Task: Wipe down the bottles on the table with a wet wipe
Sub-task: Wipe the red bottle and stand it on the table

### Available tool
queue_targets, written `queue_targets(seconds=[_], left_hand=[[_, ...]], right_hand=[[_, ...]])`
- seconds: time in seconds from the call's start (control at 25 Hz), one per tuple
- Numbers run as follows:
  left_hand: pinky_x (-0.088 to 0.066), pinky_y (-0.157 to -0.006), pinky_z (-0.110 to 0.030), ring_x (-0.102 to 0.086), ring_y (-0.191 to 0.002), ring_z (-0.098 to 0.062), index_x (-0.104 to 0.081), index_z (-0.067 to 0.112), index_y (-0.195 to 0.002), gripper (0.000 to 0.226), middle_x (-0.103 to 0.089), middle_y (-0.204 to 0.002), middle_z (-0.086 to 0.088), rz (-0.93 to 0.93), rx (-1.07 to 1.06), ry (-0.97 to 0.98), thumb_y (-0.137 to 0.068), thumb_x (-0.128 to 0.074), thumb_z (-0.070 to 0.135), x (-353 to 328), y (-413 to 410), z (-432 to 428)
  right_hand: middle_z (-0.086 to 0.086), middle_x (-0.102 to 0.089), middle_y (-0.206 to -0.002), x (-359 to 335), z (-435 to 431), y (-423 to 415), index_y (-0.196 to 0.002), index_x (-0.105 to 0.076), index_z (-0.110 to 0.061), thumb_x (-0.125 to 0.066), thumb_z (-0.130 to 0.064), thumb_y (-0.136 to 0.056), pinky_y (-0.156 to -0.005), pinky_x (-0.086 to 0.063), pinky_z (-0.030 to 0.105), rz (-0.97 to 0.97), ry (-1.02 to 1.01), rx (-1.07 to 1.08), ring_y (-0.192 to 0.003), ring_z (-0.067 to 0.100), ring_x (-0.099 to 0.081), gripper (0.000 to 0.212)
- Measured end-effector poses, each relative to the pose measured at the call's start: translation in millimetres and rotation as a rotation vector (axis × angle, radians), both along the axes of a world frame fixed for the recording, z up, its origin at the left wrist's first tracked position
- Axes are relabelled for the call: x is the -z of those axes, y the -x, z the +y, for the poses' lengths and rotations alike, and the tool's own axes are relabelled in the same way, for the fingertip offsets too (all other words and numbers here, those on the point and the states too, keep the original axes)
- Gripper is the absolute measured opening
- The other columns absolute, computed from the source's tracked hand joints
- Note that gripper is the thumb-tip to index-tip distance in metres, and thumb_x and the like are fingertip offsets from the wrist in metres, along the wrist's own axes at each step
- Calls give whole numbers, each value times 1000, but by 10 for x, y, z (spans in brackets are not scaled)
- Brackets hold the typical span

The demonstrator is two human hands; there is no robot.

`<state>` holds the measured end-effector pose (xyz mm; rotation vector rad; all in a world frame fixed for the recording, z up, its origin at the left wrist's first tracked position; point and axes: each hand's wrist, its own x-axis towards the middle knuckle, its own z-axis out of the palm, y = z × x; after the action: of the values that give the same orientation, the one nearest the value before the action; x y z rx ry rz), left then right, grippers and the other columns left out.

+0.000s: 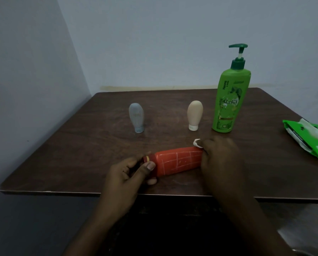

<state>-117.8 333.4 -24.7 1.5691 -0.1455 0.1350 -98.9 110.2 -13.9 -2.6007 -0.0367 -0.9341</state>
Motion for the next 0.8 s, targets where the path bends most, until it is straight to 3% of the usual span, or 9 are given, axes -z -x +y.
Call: queue_targets(seconds=[0.16,0.24,0.36,0.48,0.56,0.68,0.8], left_hand=[[-57,-64,-19,-79,-79,-25,-76,12,-93,14,-81,-90,-6,19,63,-41,-94,-66,2,-15,8,60],[-56,-62,-17,-76,-74,-14,-74,12,-86,22,-79,-81,-3,0,88,-58,-95,-63,-5,-58,24,50],[-50,-58,-11,-69,-65,1,-69,12,-80,30,-75,-69,8,-53,98,-117,-94,-60,-12,-93,49,45],[-56,-63,-17,-78,-77,-16,-73,11,-92,18,-80,-83,1,-9,108,-71,-94,-65,-4,-58,14,81],[-60,-67,-20,-79,-82,-24,-73,10,-94,14,-80,-85,0,23,112,-55,-95,-66,-2,-42,-13,95],[-60,-70,-21,-78,-82,-25,-72,8,-89,14,-77,-81,-1,46,138,-43,-94,-66,-4,-31,-34,117],[-60,-72,-23,-77,-83,-26,-72,4,-92,10,-77,-84,-4,57,156,-50,-93,-67,-4,-17,-54,143]], right_hand=[[0,-69,-101,-80,440,188,-106,-73,-19,-60,-11,-79,-78,-45,32,-27,45,-145,-92,23,-57,32],[-2,-67,-103,-108,700,296,-107,-71,-18,-51,-20,-81,-77,-41,26,-54,58,-298,-93,18,-54,33],[0,-65,-105,-86,845,406,-110,-69,-16,-49,-20,-85,-73,-49,31,-56,117,-403,-94,19,-54,33],[1,-66,-107,-2,517,282,-115,-68,-18,-47,-17,-86,-75,-49,34,-34,119,-255,-94,21,-56,36],[6,-66,-98,79,178,112,-113,-71,-15,-53,-8,-84,-71,-48,37,-25,81,-111,-87,28,-58,35],[12,-63,-86,111,-90,1,-106,-74,-11,-62,-1,-81,-66,-49,39,10,-3,49,-79,36,-59,29],[9,-64,-92,95,197,102,-108,-72,-11,-64,-1,-79,-68,-49,37,-15,16,22,-84,32,-59,32]])
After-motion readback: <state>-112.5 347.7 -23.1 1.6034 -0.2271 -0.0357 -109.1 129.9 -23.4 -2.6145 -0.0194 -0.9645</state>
